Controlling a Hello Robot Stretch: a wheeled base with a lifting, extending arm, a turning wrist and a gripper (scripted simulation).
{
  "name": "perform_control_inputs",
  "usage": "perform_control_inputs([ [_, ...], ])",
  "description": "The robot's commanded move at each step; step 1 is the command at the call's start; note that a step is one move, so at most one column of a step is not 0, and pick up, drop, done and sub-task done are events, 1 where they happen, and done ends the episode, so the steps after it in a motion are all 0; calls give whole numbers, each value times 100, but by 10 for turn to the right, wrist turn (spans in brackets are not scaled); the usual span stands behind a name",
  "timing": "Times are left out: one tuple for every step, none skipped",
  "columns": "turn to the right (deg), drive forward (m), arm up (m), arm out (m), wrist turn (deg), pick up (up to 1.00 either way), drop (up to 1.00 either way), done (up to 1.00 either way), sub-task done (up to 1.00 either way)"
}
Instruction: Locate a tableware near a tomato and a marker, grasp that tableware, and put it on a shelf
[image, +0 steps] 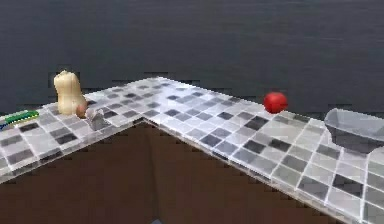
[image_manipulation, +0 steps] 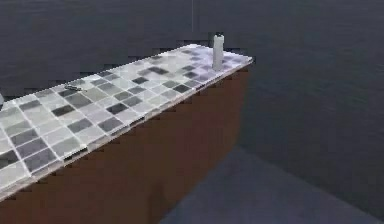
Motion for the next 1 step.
perform_control_inputs([
  [450, 0, 0, 0, 0, 0, 0, 0, 0],
])
